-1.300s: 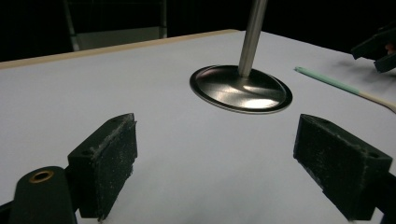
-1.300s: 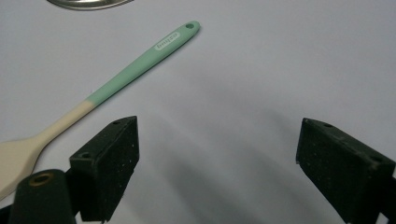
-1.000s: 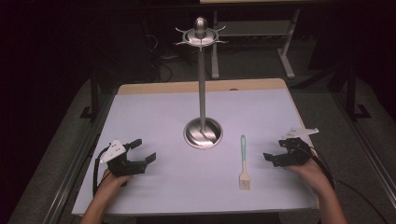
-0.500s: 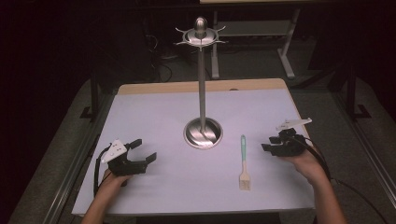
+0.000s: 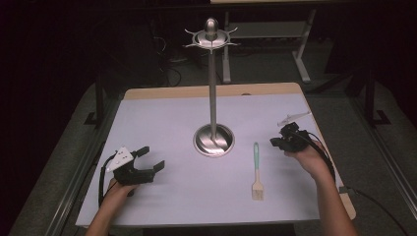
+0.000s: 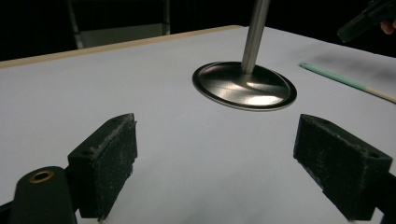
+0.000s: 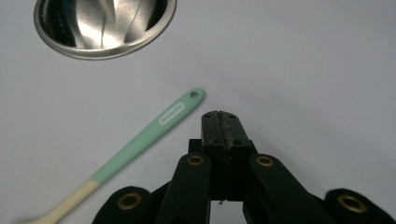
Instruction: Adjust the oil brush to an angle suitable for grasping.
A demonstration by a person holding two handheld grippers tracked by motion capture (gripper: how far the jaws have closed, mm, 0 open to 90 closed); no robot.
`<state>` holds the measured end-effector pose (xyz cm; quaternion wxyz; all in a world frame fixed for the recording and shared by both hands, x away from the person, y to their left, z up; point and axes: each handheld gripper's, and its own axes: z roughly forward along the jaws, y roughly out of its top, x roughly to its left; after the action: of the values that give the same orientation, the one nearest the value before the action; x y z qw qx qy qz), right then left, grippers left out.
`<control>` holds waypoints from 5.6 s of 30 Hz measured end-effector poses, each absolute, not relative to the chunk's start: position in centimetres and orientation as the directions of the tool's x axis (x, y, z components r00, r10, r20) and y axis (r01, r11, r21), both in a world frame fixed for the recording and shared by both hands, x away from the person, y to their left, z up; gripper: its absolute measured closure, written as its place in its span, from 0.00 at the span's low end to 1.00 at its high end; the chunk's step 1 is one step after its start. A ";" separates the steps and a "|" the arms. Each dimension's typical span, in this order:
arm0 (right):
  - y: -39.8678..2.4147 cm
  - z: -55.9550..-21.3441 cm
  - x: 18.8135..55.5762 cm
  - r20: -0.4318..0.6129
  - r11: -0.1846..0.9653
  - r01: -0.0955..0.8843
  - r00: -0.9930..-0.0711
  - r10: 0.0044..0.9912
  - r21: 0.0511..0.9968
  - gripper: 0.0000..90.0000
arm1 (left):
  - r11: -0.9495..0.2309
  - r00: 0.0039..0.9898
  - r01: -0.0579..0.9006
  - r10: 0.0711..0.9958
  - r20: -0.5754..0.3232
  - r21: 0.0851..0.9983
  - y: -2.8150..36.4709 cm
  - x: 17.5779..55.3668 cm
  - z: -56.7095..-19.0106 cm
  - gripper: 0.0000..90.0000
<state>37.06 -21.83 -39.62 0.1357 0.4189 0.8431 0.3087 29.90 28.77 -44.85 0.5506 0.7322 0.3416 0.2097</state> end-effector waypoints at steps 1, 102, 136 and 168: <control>-21.5 -39.5 37.5 0.018 0.475 0.615 -0.623 0.782 0.629 1.00 | -0.156 0.678 0.270 0.731 -0.072 0.950 28.8 29.9 -44.9 0.14; -12.7 -42.6 38.6 0.091 0.592 0.533 -0.785 0.613 0.605 1.00 | -0.144 0.677 0.281 0.730 -0.090 0.949 28.9 30.0 -44.9 0.14; -17.6 -42.6 26.4 0.121 0.621 0.559 -0.789 0.603 0.550 1.00 | -0.127 0.662 0.297 0.742 -0.108 0.947 29.1 30.2 -44.9 0.14; -20.2 -43.3 27.1 0.045 0.629 0.562 -0.764 0.644 0.538 1.00 | -0.143 0.668 0.282 0.739 -0.087 0.949 28.9 30.0 -44.9 0.14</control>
<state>27.06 -20.25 -43.33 0.0758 0.3354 0.8992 0.2706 30.02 28.88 -44.90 0.5524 0.7273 0.3509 0.2068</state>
